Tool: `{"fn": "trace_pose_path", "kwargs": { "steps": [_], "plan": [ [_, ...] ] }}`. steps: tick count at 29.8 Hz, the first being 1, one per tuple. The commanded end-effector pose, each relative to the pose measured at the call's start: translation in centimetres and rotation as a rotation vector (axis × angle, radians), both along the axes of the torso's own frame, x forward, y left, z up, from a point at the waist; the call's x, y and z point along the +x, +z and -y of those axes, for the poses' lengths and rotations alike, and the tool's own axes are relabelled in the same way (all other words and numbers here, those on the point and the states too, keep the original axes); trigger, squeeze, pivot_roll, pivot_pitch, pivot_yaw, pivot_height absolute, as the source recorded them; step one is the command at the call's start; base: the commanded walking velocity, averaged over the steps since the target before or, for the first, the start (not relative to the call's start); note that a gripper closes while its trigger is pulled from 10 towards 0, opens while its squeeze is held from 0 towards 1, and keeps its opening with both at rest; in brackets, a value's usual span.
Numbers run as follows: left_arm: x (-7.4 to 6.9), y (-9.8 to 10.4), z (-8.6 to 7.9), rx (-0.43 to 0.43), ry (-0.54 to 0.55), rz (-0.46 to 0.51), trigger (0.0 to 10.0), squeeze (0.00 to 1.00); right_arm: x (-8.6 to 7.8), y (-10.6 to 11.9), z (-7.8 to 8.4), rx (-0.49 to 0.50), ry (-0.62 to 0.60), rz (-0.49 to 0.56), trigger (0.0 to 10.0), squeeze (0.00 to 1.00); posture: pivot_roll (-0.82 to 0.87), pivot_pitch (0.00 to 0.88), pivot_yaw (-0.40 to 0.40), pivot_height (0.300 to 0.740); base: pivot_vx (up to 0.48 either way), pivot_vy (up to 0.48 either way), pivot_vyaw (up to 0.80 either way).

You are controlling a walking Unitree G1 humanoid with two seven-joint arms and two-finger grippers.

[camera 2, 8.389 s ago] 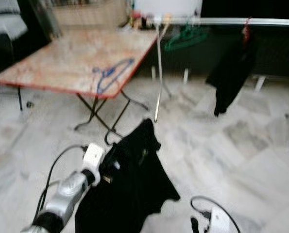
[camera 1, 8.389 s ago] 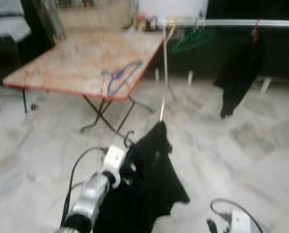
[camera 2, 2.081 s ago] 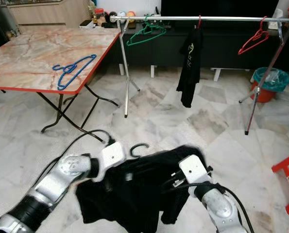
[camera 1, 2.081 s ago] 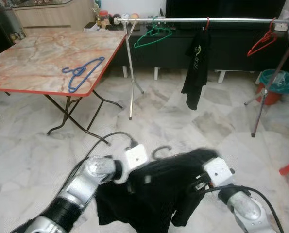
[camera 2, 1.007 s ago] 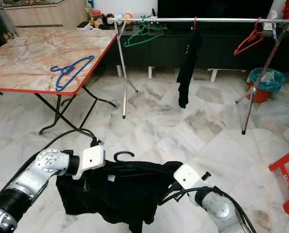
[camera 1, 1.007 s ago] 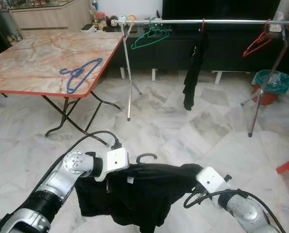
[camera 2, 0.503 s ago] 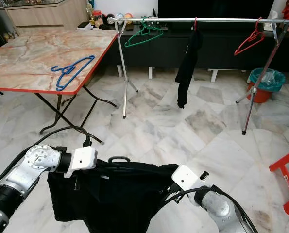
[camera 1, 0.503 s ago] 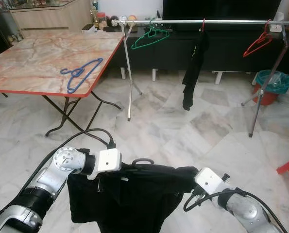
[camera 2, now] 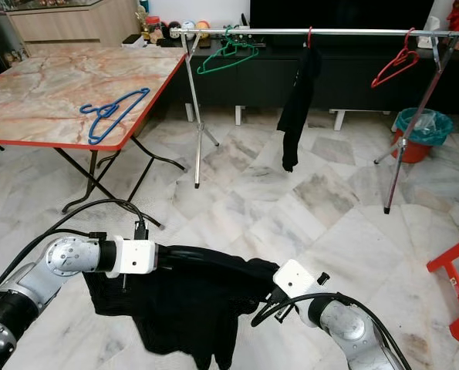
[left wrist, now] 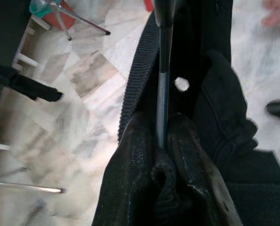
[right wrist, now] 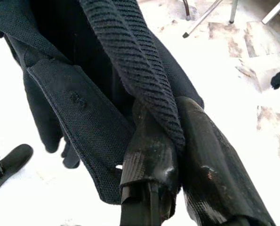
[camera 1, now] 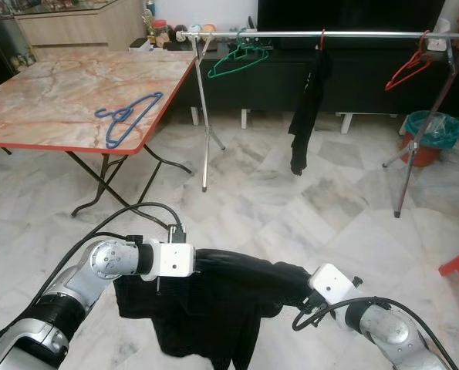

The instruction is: Hang hanger

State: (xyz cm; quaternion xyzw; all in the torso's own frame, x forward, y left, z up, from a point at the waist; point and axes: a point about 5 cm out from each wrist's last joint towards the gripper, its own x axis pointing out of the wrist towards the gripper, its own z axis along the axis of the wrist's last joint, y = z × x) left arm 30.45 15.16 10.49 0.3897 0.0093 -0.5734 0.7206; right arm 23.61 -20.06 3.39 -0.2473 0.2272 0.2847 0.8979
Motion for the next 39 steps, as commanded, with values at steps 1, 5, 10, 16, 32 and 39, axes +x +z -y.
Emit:
{"fn": "trace_pose_path", "kwargs": {
  "steps": [1, 5, 10, 16, 32, 39],
  "plan": [
    [1.3, 1.8, -4.9, -0.056, 0.223, -0.025, 10.0, 0.0, -1.9, -1.4, 5.6, -0.123, -0.198, -0.13, 0.0, 0.0, -0.05, 0.003, 0.051, 0.74, 0.0, 0.0, 0.0],
    [1.3, 2.2, -4.7, -0.136, 0.226, -0.054, 10.0, 0.0, -2.1, -1.6, 5.9, -0.123, -0.21, -0.142, 0.0, 0.0, -0.05, 0.003, 0.051, 0.74, 0.0, 0.0, 0.0],
    [1.8, 1.7, -3.3, -0.255, 0.278, -0.077, 10.0, 0.0, -0.8, -0.8, 4.7, -0.013, -0.248, -0.066, 2.6, 0.0, -0.05, 0.002, 0.055, 0.74, 0.0, 0.0, 0.0],
    [1.4, 2.3, -2.4, -0.31, 0.217, -0.128, 10.0, 0.0, -1.1, -1.5, 4.2, 0.018, -0.265, -0.099, 10.0, 0.0, -0.05, 0.005, 0.054, 0.74, 0.0, 0.0, 0.0],
    [1.4, 2.3, -2.3, -0.273, 0.195, -0.175, 10.0, 0.0, -0.6, -1.2, 3.7, 0.068, -0.282, -0.065, 10.0, 1.0, -0.05, 0.002, 0.059, 0.74, 0.0, 0.0, 0.0],
    [1.5, 2.6, -2.6, -0.257, 0.193, -0.176, 10.0, 0.0, -0.9, -1.0, 3.2, 0.12, -0.235, -0.057, 10.0, 0.0, -0.05, 0.0, 0.059, 0.74, 0.0, 0.0, 0.0]
  ]
}}
